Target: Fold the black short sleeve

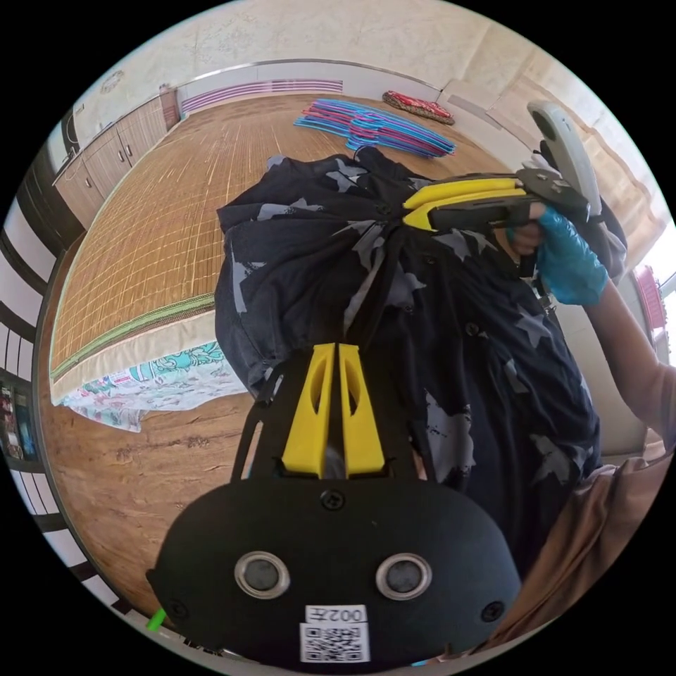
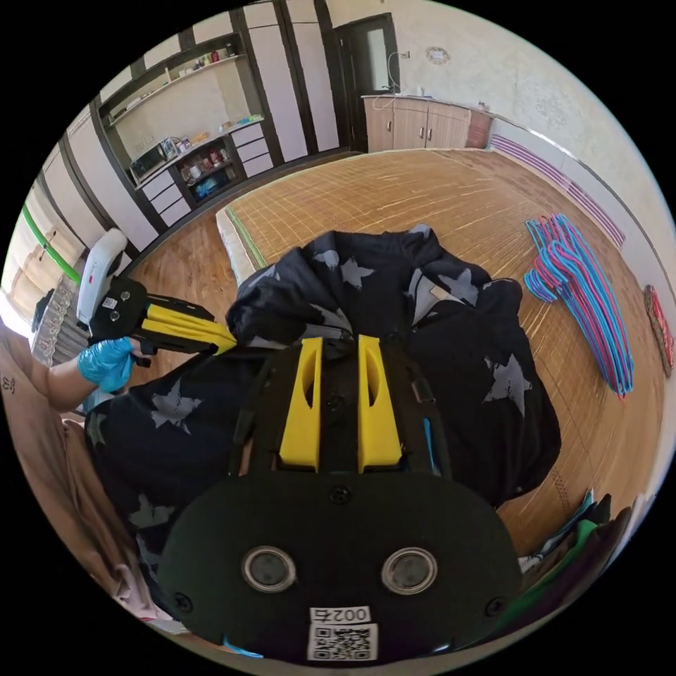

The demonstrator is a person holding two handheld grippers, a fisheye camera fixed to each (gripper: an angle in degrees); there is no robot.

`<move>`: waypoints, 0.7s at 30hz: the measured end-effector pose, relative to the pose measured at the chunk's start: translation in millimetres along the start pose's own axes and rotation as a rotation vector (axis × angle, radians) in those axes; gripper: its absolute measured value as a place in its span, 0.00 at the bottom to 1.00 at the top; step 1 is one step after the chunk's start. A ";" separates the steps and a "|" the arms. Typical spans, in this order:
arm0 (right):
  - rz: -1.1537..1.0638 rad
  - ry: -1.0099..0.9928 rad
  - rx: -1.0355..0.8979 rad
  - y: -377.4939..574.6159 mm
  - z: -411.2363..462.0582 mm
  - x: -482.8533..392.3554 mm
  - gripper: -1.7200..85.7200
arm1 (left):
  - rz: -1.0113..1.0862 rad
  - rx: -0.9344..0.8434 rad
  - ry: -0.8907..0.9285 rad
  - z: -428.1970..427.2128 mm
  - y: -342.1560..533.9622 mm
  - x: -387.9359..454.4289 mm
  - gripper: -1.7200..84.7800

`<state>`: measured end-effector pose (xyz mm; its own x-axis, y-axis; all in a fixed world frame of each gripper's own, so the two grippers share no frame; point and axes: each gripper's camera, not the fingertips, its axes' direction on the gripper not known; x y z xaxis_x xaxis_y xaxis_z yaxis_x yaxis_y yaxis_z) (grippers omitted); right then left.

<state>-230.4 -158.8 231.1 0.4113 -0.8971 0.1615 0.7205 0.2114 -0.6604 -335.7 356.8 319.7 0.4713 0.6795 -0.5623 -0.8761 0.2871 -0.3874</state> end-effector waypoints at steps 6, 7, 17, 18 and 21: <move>0.052 0.007 -0.107 -8.8 39.7 -16.2 0.12 | 0.002 0.019 0.007 -26.3 7.7 2.6 0.01; 0.051 0.022 -0.123 -7.2 44.2 -21.5 0.12 | 0.002 0.019 0.013 -30.3 10.1 2.0 0.01; 0.011 0.082 -0.133 -0.1 46.6 -54.5 0.10 | -0.003 -0.008 0.054 -44.9 27.5 -1.0 0.01; 0.009 0.083 -0.126 -0.7 45.3 -56.3 0.10 | -0.001 -0.008 0.055 -45.8 27.8 -0.8 0.01; 0.003 0.091 -0.096 -4.3 40.8 -64.0 0.09 | 0.009 0.015 0.056 -53.8 28.3 1.2 0.02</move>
<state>-237.1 -86.5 253.5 0.3581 -0.9288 0.0951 0.6609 0.1802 -0.7285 -354.4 329.4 268.8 0.4681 0.6435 -0.6056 -0.8815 0.2913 -0.3717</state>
